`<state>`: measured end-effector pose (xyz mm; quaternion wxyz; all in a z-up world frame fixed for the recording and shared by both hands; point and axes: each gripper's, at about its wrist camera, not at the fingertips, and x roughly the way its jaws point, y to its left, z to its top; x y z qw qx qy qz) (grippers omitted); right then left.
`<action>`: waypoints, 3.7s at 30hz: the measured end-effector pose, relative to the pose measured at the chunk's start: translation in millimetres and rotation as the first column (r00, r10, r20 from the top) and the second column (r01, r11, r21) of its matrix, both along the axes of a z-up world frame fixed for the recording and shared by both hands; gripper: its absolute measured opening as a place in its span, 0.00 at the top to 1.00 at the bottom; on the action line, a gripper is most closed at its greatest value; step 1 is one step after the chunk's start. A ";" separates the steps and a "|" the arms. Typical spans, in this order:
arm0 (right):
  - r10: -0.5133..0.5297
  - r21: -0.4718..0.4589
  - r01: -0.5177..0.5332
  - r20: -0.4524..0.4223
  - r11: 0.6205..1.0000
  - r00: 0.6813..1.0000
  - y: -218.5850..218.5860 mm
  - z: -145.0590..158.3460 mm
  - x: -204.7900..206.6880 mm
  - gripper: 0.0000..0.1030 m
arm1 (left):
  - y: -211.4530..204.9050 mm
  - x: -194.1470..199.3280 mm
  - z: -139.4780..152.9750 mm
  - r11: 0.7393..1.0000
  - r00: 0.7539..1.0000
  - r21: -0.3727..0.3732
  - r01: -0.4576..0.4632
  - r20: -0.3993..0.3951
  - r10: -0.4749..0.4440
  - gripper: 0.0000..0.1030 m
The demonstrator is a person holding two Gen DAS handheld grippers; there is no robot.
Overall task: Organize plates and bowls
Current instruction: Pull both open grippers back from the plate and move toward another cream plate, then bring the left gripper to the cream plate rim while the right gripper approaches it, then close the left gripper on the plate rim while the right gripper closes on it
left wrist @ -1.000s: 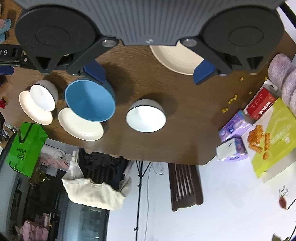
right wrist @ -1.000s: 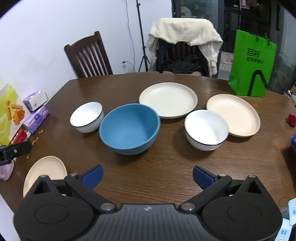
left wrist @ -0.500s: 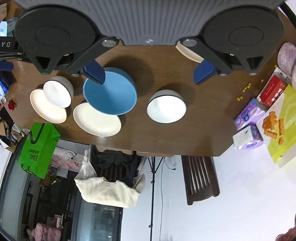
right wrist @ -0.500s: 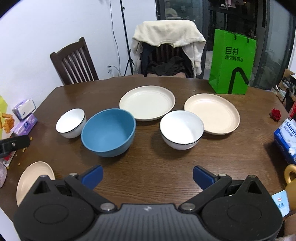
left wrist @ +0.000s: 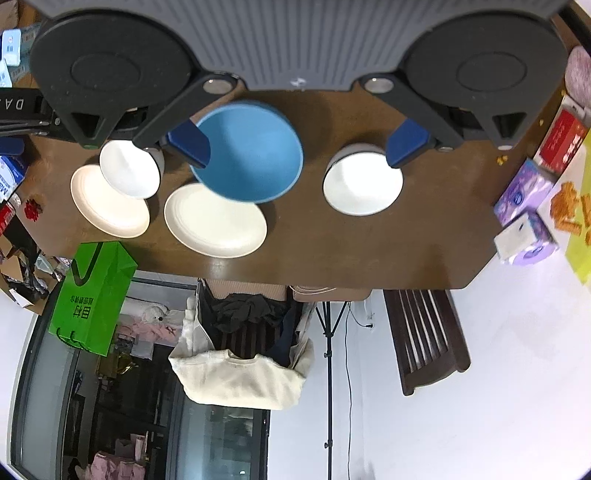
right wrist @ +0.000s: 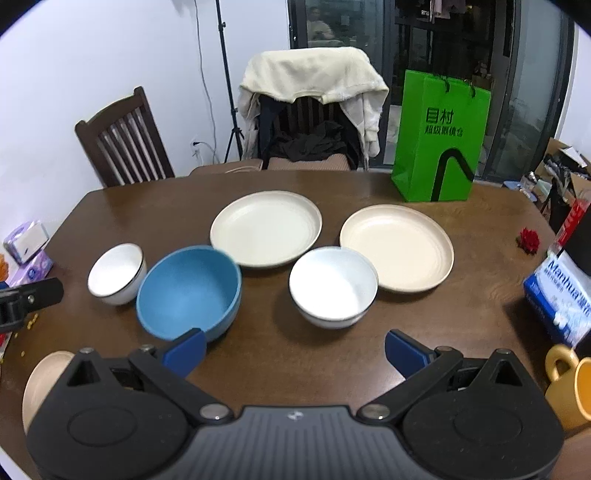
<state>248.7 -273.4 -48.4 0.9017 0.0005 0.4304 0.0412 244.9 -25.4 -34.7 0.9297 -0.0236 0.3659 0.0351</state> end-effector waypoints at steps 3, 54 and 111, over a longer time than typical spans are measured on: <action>-0.012 -0.003 0.012 0.002 1.000 1.000 -0.4 6.0 14.6 0.00 | -2.3 15.3 2.4 1.000 1.000 -0.001 0.003 -0.004 -0.003 0.00; 0.032 -0.007 -0.033 -0.107 0.999 0.994 21.1 -66.1 214.6 0.03 | 1.7 220.3 -67.4 0.999 0.990 -0.047 -0.008 -0.144 0.002 0.00; 0.034 0.191 0.016 -0.255 0.981 0.966 -26.4 -162.9 322.4 0.78 | 2.7 319.6 -178.5 0.979 0.903 -0.162 -0.125 -0.428 0.044 0.47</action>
